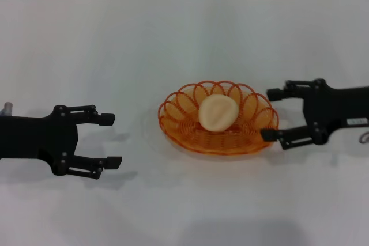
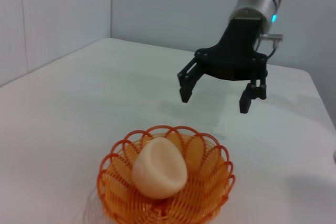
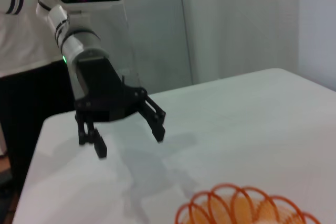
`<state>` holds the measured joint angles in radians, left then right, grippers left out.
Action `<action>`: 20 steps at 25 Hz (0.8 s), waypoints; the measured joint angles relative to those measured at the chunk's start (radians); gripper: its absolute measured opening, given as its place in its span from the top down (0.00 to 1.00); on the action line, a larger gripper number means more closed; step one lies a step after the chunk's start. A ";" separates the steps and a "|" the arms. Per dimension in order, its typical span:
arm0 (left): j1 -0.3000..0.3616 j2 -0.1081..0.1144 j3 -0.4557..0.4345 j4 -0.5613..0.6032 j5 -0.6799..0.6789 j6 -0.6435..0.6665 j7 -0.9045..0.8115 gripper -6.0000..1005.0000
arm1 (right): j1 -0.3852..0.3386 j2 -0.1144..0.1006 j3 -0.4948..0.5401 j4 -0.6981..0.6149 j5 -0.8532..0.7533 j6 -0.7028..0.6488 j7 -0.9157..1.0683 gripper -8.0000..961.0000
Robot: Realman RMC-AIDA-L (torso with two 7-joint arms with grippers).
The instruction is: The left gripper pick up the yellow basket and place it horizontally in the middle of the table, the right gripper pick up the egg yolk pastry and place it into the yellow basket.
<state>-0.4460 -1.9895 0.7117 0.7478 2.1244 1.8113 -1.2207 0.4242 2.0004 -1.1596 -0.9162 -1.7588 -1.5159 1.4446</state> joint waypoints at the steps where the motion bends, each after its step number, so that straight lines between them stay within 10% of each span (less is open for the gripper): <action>1: 0.000 0.000 0.000 0.000 0.000 -0.004 -0.001 0.13 | -0.007 -0.001 0.003 0.002 0.000 0.001 -0.014 0.09; 20: -0.023 0.001 -0.001 -0.004 -0.005 -0.012 -0.035 0.13 | -0.022 -0.037 0.078 0.141 -0.003 -0.010 -0.111 0.09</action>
<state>-0.4688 -1.9886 0.7105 0.7436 2.1193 1.7995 -1.2552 0.4019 1.9629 -1.0818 -0.7748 -1.7621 -1.5254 1.3337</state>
